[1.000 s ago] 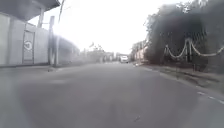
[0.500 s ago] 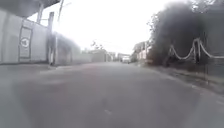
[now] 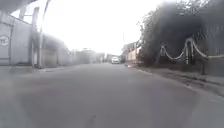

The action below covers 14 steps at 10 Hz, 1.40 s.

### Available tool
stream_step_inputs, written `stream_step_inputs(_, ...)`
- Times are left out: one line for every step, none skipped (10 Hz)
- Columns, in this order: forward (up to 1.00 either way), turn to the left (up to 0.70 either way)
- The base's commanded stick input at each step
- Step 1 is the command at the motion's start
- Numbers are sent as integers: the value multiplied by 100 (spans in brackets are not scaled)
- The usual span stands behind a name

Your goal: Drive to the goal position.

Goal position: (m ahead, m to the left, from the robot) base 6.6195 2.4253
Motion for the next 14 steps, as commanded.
stream_step_inputs(100,0)
stream_step_inputs(100,0)
stream_step_inputs(100,0)
stream_step_inputs(100,0)
stream_step_inputs(100,0)
stream_step_inputs(100,0)
stream_step_inputs(100,0)
stream_step_inputs(100,0)
stream_step_inputs(100,0)
stream_step_inputs(100,0)
stream_step_inputs(100,0)
stream_step_inputs(100,0)
stream_step_inputs(100,0)
stream_step_inputs(100,0)
